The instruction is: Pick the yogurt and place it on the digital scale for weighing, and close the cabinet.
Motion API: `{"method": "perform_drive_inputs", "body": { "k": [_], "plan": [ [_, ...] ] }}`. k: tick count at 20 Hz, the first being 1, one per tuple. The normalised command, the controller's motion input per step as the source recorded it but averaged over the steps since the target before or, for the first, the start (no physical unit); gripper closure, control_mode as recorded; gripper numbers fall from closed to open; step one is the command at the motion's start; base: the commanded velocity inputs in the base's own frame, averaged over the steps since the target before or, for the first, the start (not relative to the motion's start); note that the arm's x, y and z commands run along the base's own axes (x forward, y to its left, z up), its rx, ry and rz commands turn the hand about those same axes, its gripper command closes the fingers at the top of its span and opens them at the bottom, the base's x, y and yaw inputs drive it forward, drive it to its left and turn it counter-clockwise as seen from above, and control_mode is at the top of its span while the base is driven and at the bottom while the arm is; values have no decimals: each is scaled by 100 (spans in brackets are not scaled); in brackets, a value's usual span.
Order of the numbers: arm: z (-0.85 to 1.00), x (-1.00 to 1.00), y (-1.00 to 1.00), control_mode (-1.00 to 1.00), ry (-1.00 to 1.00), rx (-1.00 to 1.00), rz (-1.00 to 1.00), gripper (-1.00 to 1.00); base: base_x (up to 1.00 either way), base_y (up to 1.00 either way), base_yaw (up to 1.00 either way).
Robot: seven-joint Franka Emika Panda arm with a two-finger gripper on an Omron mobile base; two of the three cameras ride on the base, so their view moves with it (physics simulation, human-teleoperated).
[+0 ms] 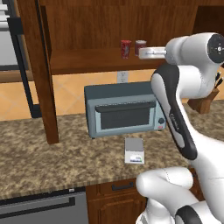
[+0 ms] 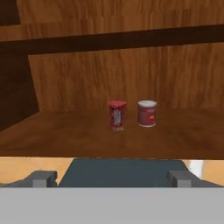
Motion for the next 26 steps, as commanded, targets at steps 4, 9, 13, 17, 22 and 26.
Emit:
{"method": "perform_drive_inputs", "body": {
  "k": [4,9,13,17,22,26],
  "plan": [
    [0,70,0,-100,2,0,0,-100,0,0,0],
    [0,61,1,-100,0,-1,0,-100,0,0,0],
    [0,62,5,-100,0,-2,0,-100,0,0,0],
    [0,60,0,-100,0,0,0,-100,0,0,0],
    [0,62,1,-100,0,-1,0,-100,0,0,0],
    [0,56,2,-100,0,-1,0,-100,0,0,0]
  ]
}}
